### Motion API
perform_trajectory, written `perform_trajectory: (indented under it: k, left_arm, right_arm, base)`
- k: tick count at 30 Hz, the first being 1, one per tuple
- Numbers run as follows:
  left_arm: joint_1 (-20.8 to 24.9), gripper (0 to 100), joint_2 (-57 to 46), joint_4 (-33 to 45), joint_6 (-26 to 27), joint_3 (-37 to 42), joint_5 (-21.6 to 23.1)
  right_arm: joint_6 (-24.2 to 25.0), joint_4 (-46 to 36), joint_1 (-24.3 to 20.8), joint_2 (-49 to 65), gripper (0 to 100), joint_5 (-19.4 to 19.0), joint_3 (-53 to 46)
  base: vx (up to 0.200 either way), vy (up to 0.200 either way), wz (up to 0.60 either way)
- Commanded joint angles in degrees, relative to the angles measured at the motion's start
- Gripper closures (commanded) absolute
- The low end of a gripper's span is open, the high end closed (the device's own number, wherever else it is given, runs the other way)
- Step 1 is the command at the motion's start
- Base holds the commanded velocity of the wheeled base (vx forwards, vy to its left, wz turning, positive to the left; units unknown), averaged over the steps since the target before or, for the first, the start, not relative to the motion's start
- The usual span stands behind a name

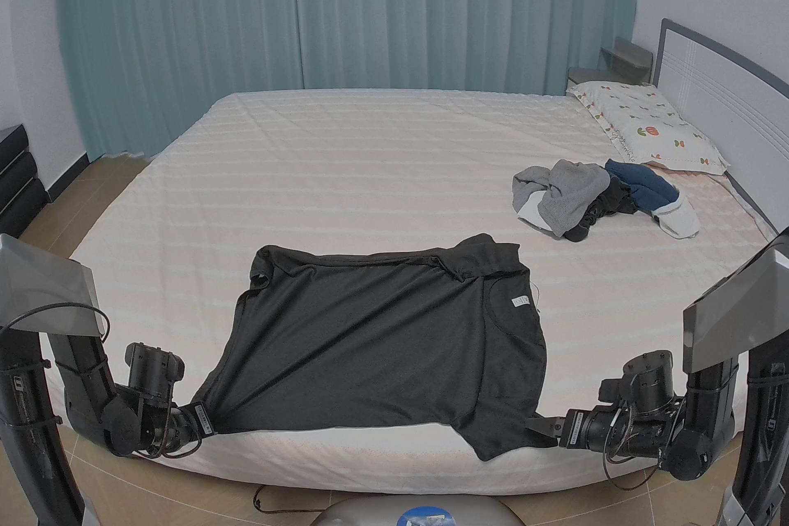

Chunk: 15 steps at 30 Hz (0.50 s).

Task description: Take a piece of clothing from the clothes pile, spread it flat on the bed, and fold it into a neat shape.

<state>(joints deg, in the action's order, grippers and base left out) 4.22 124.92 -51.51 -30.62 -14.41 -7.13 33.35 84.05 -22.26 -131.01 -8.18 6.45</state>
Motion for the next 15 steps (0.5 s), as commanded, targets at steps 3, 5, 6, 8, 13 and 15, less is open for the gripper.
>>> perform_trajectory:
  k: [3,5,6,8,13,15]
  left_arm:
    - [-0.09,100,0.59,-0.88,-0.05,0.00,0.10]
    - [-0.09,100,0.68,-0.88,-0.05,-0.09,0.19]
    - [-0.09,100,0.68,-0.88,-0.05,0.00,0.19]
    - [-0.09,100,0.68,-0.88,0.04,0.17,0.19]
    - [-0.09,100,0.50,-0.88,0.12,0.43,0.10]
    - [-0.09,100,0.50,-0.88,0.21,0.52,0.10]
  right_arm:
    - [-0.04,1.90,0.02,-6.10,100,-0.17,1.73]
    - [-0.39,1.99,0.02,-5.92,100,-0.17,0.67]
    - [-0.48,1.99,0.02,-5.75,100,-0.08,0.41]
    - [-0.83,1.99,0.20,-5.22,100,0.01,-1.35]
    - [-3.21,1.99,1.08,-3.37,100,0.01,-5.22]
    - [-4.70,1.20,1.17,-1.79,100,0.01,-6.45]
  base:
    - [0.000,0.000,0.00]
    - [0.000,0.000,0.00]
    - [0.000,0.000,0.00]
    - [0.000,0.000,0.00]
    - [0.000,0.000,0.00]
    - [0.000,0.000,0.00]
